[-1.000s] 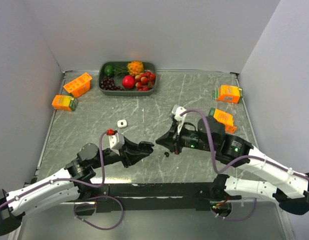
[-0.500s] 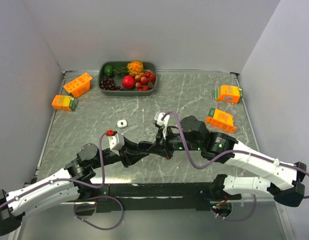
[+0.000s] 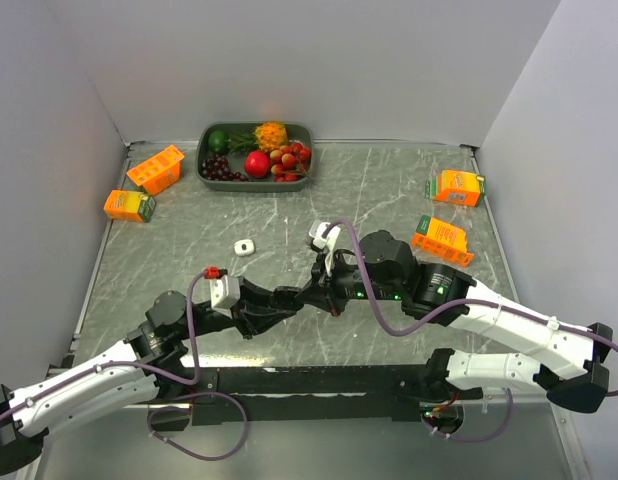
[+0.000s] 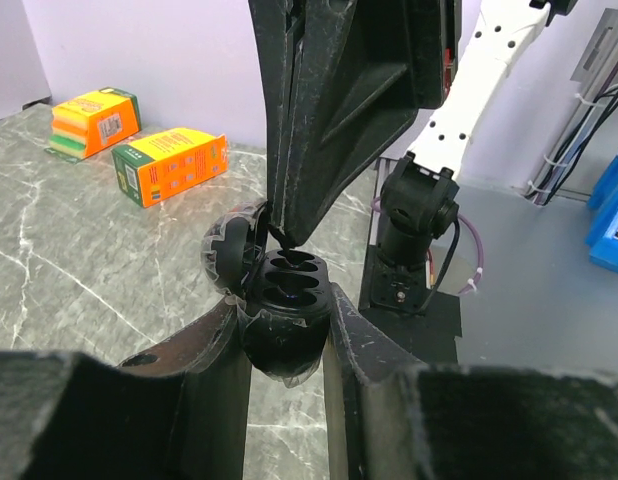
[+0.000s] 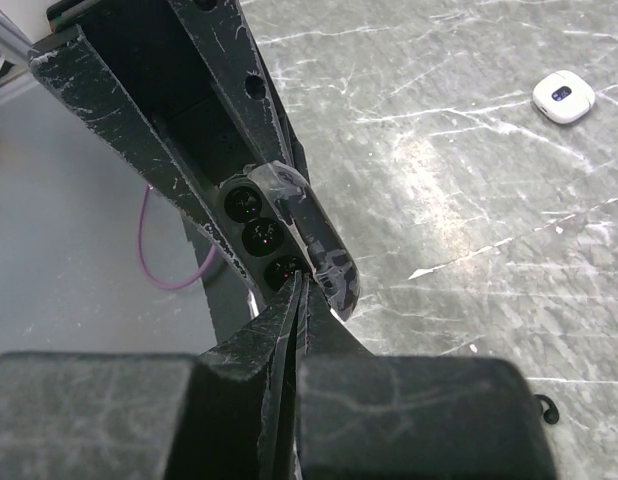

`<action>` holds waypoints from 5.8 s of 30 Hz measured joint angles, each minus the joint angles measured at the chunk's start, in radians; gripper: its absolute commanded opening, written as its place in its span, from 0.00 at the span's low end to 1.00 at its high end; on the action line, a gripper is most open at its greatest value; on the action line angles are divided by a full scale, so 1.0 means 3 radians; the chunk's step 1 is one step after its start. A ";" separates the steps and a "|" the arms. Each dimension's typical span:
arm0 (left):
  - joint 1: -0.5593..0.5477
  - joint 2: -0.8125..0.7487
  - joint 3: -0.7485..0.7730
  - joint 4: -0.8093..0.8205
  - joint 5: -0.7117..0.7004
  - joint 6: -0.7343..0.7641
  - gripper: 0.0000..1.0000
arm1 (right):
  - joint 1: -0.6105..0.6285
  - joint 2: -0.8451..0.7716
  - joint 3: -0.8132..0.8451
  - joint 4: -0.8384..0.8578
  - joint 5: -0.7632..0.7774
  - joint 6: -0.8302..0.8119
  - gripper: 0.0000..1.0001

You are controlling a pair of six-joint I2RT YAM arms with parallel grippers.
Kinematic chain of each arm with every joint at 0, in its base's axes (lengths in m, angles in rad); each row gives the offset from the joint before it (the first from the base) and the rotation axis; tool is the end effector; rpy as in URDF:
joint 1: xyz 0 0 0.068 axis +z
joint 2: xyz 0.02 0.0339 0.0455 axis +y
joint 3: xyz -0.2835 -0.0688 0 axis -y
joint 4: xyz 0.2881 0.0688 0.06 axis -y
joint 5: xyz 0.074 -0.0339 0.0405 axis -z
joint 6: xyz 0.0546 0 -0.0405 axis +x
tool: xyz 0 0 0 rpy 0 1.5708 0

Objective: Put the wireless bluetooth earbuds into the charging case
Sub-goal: Pick up the earbud from the center of the board, then place the earbud in the charging case.

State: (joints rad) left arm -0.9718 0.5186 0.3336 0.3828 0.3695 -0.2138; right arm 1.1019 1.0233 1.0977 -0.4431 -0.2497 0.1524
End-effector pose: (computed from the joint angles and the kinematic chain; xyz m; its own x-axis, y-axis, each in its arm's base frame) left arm 0.0911 -0.1684 0.2845 -0.0975 -0.2081 -0.9732 0.9712 0.1936 -0.1387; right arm 0.1116 0.2502 0.3911 -0.3080 -0.2825 -0.9085 -0.9326 0.2784 0.2296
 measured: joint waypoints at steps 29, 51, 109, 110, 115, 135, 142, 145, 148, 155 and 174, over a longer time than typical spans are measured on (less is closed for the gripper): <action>-0.0001 -0.0675 -0.0005 -0.0652 -0.1380 -0.0209 0.01 | -0.0830 -0.0294 -0.1555 0.0228 -0.0098 0.0727 0.00; -0.0001 -0.0807 -0.0005 -0.0988 -0.1755 -0.0506 0.01 | -0.0875 0.0933 -0.1359 0.0387 0.1029 0.1246 0.19; -0.0001 -0.0694 -0.0005 -0.1021 -0.1747 -0.0641 0.01 | -0.0970 0.1425 -0.1311 0.0853 0.0771 0.1024 0.00; -0.0001 -0.0694 -0.0005 -0.1021 -0.1748 -0.0645 0.01 | -0.0970 0.1406 -0.1326 0.0855 0.0769 0.1025 0.00; -0.0001 -0.0694 -0.0005 -0.1021 -0.1747 -0.0654 0.01 | -0.0970 0.1268 -0.1425 0.0806 0.0764 0.1024 0.00; -0.0001 -0.1013 -0.0192 -0.0421 -0.1336 -0.0509 0.01 | -0.0827 -0.0947 -0.1414 0.1503 -0.0164 0.0467 0.00; -0.0001 -0.0674 -0.0259 0.0033 -0.0821 -0.0476 0.01 | -0.0454 -0.1071 -0.1146 0.1586 -0.0315 0.0085 0.00; -0.0001 -0.0445 -0.0251 0.0149 -0.0605 -0.0470 0.01 | -0.0239 -0.1071 -0.0984 0.1559 -0.0310 -0.0084 0.00; -0.0001 -0.0275 -0.0240 0.0251 -0.0422 -0.0464 0.01 | -0.0038 -0.1071 -0.0857 0.1549 -0.0291 -0.0239 0.00; -0.0001 -0.0121 -0.0182 0.0468 -0.0126 -0.0483 0.01 | 0.0281 -0.1035 -0.0810 0.1476 -0.0174 -0.0482 0.00; -0.0001 0.0017 -0.0165 0.1050 0.0411 -0.0857 0.01 | 0.0568 -0.0865 -0.0809 0.1381 0.0078 -0.0792 0.00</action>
State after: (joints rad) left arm -0.9722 0.5236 0.2840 0.6979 0.4927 -0.4709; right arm 1.2724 0.7639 0.8551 -0.0288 -0.2264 -0.0853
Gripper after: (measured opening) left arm 0.323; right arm 0.018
